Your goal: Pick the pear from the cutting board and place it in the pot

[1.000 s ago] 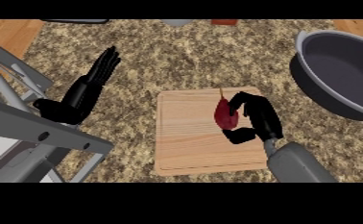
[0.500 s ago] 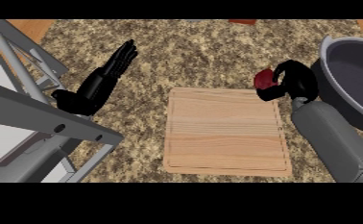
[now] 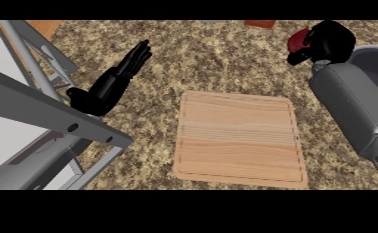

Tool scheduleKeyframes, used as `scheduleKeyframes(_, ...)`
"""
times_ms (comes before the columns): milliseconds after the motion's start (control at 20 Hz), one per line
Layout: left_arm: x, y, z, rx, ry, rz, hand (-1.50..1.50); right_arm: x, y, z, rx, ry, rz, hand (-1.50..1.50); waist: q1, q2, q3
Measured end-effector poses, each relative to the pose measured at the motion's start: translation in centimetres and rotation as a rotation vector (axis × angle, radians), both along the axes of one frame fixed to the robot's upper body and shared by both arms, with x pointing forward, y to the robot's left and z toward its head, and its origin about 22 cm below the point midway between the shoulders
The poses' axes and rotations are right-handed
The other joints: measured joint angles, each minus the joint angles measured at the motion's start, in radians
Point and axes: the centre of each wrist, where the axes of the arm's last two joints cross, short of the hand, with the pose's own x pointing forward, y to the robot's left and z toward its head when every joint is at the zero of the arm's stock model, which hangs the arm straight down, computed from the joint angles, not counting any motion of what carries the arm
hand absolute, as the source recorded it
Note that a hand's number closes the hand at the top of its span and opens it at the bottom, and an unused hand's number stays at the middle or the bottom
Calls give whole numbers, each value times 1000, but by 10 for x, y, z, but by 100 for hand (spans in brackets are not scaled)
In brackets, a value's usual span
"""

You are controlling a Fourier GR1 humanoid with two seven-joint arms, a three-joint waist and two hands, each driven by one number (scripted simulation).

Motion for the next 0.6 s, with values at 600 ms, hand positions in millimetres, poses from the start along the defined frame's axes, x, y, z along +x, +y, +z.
scheduleKeyframes(600, -6, 13, -7, -3, 17, 53, 0, 30, 7, 48, -201, -76, -209, 150, -36, -19, 3)
